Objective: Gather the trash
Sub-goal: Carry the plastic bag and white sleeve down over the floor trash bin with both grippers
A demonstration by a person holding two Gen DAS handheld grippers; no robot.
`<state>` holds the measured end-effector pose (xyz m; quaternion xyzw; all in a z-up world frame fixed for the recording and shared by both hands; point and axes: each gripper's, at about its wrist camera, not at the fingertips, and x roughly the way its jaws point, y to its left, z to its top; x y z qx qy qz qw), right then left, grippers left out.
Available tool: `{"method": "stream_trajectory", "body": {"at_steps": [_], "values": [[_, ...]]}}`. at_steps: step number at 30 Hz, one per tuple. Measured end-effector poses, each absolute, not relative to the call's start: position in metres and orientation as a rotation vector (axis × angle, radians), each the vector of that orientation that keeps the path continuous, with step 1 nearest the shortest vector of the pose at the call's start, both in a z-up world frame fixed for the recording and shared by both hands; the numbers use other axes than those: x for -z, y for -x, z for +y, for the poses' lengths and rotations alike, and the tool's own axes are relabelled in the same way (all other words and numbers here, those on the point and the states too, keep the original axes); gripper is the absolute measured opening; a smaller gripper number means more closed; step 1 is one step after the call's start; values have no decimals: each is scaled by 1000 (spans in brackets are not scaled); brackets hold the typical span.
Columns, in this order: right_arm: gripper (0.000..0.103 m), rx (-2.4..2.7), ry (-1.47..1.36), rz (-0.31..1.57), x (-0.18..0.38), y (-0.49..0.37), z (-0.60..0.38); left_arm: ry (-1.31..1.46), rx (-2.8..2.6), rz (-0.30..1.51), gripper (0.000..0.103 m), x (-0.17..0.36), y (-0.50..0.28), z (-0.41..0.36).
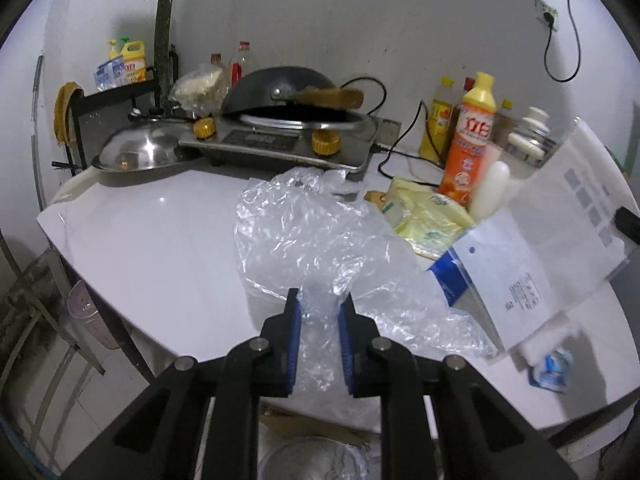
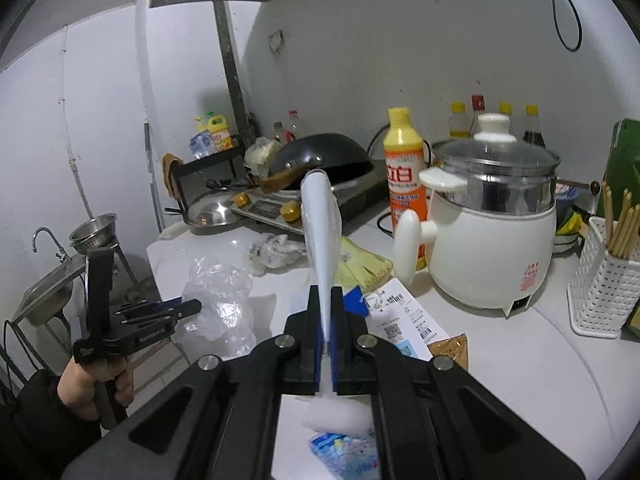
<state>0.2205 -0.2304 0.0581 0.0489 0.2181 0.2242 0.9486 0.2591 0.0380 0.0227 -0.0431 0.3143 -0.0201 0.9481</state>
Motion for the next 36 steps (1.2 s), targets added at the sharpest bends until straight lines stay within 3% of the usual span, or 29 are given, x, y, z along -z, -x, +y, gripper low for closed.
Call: {"method": "stream_trajectory", "body": {"at_steps": [10, 19, 36], "values": [[3, -491, -72, 368, -82, -166, -220, 80, 40, 583, 16, -47, -195, 41], [3, -525, -50, 375, -75, -128, -205, 77, 32, 591, 16, -37, -150, 44], [3, -624, 2, 486, -6, -91, -172, 129, 7, 820, 16, 80, -117, 51]]}}
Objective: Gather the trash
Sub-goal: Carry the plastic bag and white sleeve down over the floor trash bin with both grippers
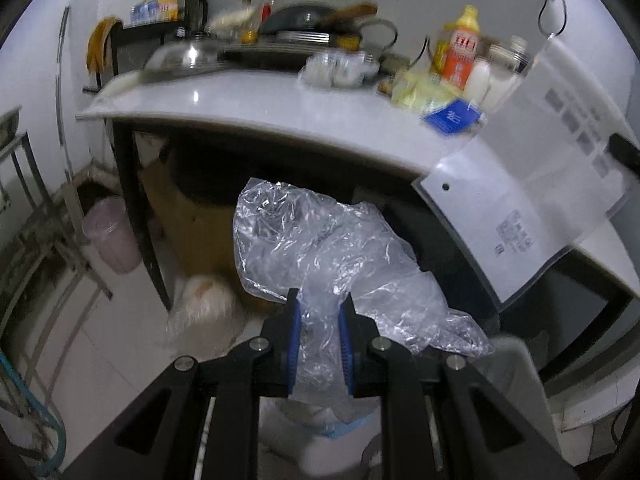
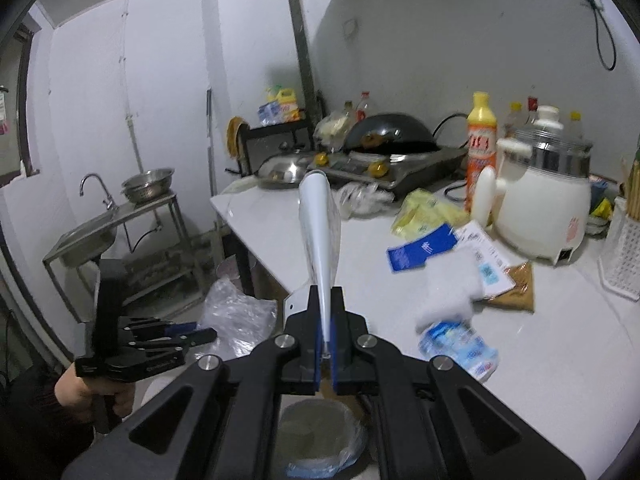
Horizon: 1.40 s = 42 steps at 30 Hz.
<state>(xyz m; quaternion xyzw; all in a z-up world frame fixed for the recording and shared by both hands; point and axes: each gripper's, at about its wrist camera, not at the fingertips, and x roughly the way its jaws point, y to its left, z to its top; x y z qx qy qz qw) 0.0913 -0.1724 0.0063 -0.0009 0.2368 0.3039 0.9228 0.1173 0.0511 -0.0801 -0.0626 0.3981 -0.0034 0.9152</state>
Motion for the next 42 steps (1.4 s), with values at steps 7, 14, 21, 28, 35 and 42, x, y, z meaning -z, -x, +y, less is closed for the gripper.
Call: {"method": "stream_trajectory", "body": {"at_steps": [7, 14, 21, 28, 35, 42], "values": [[3, -640, 38, 549, 34, -90, -163, 144, 1, 934, 18, 137, -124, 44], [3, -642, 62, 590, 66, -92, -164, 166, 29, 1043, 18, 190, -134, 33], [3, -629, 75, 634, 92, -98, -167, 192, 55, 1141, 20, 227, -149, 23], [3, -606, 100, 648, 104, -107, -167, 213, 59, 1193, 33, 249, -164, 19], [3, -609, 118, 663, 111, -114, -159, 232, 56, 1207, 54, 261, -169, 22], [3, -633, 159, 674, 115, -116, -137, 243, 24, 1162, 54, 247, -165, 43]]}}
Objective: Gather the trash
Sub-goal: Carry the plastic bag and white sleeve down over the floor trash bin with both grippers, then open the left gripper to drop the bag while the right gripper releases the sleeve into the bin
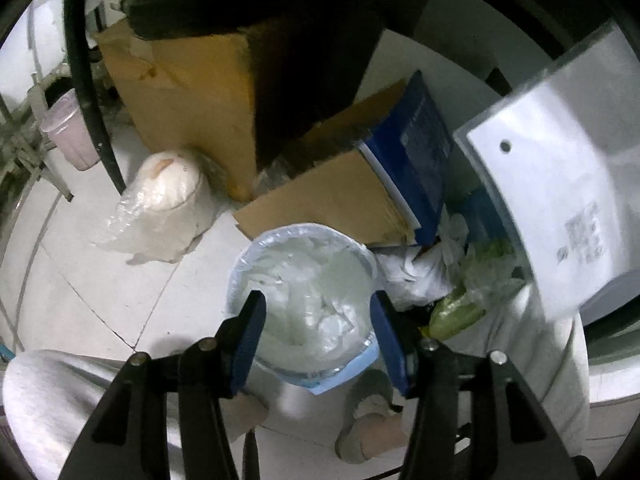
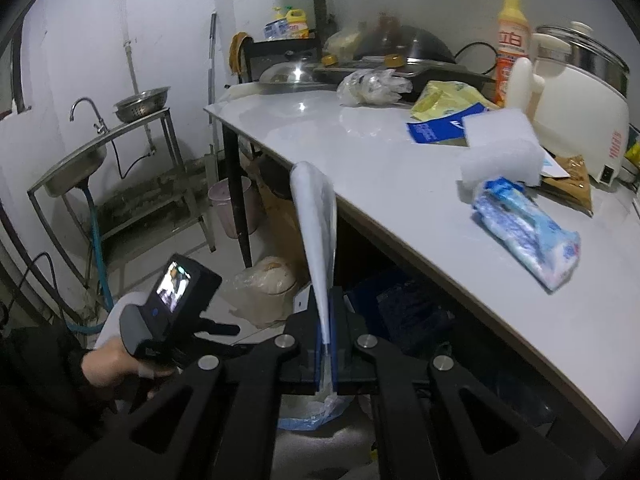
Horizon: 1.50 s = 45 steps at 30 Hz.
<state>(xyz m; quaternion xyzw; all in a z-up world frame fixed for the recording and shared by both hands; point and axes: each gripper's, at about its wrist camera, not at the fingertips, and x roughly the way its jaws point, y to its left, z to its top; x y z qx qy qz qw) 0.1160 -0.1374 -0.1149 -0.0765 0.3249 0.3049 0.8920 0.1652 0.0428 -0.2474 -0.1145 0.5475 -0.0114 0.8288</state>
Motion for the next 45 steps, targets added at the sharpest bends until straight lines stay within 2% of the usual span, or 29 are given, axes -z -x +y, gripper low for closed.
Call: {"method": "stream_trajectory", "body": {"at_steps": [5, 12, 33, 34, 36, 37, 38, 45], "values": [[3, -671, 209, 690, 122, -112, -111, 274, -15, 1122, 54, 235, -154, 67], [3, -699, 239, 794, 166, -124, -79, 320, -67, 1079, 54, 226, -132, 101], [3, -664, 286, 1039, 249, -169, -8, 429, -113, 1044, 54, 231, -113, 153], [5, -663, 285, 1048, 252, -171, -6, 431, -114, 1043, 54, 231, -112, 154], [17, -654, 281, 1070, 257, -175, -4, 429, -117, 1044, 54, 231, -112, 156], [26, -654, 273, 1079, 259, -175, -4, 427, -117, 1044, 54, 230, -112, 156], [28, -652, 266, 1079, 260, -175, -4, 425, -118, 1043, 54, 229, -112, 156], [28, -635, 247, 1085, 255, -171, -15, 409, -106, 1036, 54, 222, -112, 149]]}}
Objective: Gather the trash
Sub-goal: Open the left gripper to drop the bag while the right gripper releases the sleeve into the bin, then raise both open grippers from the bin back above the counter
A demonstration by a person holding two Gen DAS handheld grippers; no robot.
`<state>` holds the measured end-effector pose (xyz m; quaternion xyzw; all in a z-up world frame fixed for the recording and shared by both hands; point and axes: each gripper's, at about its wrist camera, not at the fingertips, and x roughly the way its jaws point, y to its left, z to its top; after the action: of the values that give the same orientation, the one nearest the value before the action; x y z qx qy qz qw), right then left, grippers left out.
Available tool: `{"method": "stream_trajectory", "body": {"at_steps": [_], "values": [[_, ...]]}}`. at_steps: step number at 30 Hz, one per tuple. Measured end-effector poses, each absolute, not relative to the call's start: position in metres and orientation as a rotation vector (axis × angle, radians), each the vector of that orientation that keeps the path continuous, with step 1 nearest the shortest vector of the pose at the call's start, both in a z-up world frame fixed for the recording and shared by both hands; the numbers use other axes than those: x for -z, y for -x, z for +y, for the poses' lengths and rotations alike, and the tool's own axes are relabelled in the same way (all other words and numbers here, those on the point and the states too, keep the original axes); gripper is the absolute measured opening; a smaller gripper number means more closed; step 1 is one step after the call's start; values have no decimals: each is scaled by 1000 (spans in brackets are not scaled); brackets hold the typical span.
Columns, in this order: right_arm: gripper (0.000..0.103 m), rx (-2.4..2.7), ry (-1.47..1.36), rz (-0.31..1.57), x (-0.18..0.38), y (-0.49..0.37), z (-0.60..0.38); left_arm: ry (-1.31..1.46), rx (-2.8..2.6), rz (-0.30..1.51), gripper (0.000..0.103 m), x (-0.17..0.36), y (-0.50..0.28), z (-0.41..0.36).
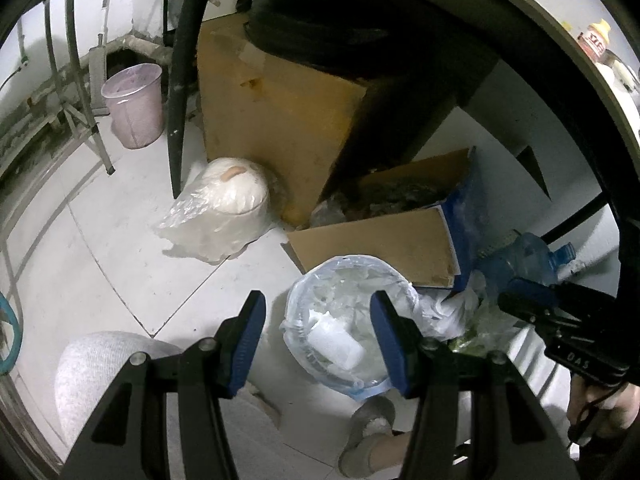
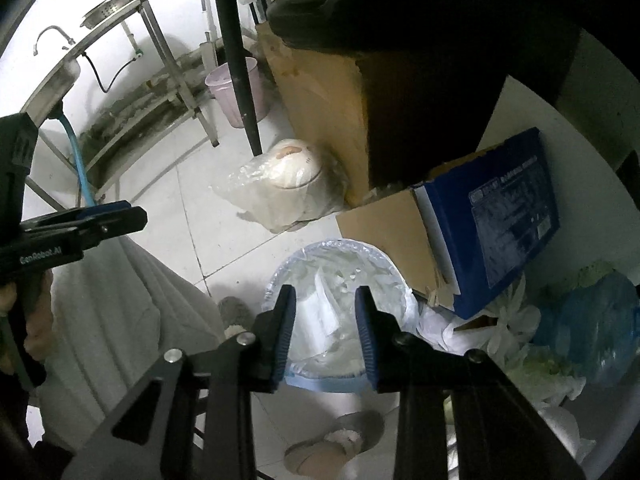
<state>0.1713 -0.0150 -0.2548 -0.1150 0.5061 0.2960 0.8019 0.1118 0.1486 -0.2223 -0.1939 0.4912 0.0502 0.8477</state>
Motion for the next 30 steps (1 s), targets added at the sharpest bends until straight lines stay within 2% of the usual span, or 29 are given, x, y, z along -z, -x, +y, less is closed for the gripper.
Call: {"method": "stream_trajectory", "body": {"at_steps": [30], "values": [[28, -665, 142, 899, 168, -124, -84, 252, -46, 928, 54, 133, -91, 87]]}}
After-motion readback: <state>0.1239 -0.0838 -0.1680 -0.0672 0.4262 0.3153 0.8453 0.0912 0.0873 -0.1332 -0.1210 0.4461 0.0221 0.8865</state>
